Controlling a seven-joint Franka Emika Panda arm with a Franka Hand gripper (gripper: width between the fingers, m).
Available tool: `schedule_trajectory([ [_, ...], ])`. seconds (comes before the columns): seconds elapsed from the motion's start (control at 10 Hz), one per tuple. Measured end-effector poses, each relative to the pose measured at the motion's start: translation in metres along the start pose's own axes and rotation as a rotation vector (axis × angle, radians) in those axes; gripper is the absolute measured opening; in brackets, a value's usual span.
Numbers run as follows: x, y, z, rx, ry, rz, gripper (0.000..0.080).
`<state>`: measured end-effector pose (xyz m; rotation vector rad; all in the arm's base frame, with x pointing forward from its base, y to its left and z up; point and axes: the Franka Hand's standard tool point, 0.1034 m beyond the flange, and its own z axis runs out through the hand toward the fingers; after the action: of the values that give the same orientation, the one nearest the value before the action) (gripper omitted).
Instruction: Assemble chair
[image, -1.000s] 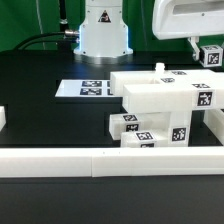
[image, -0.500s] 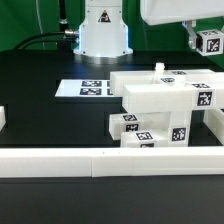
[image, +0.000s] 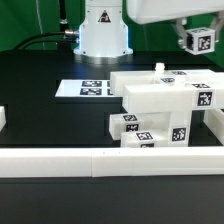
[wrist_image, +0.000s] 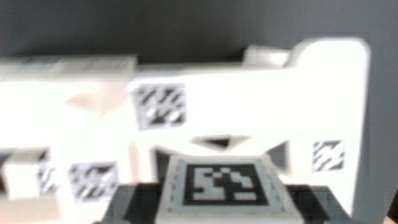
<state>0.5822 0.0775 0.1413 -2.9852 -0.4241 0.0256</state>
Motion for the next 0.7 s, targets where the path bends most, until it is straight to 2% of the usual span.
schedule_trajectory([
  [0.1, 0.006, 0.005, 0.0, 0.001, -0.001, -0.052, 0.0272],
  [0.5, 0.005, 0.007, 0.002, -0.003, -0.002, -0.054, 0.0272],
  [0.6, 0.009, 0.022, 0.001, -0.039, -0.008, -0.209, 0.0272],
  [0.7, 0.023, 0.039, -0.003, -0.071, -0.022, -0.36, 0.0272],
])
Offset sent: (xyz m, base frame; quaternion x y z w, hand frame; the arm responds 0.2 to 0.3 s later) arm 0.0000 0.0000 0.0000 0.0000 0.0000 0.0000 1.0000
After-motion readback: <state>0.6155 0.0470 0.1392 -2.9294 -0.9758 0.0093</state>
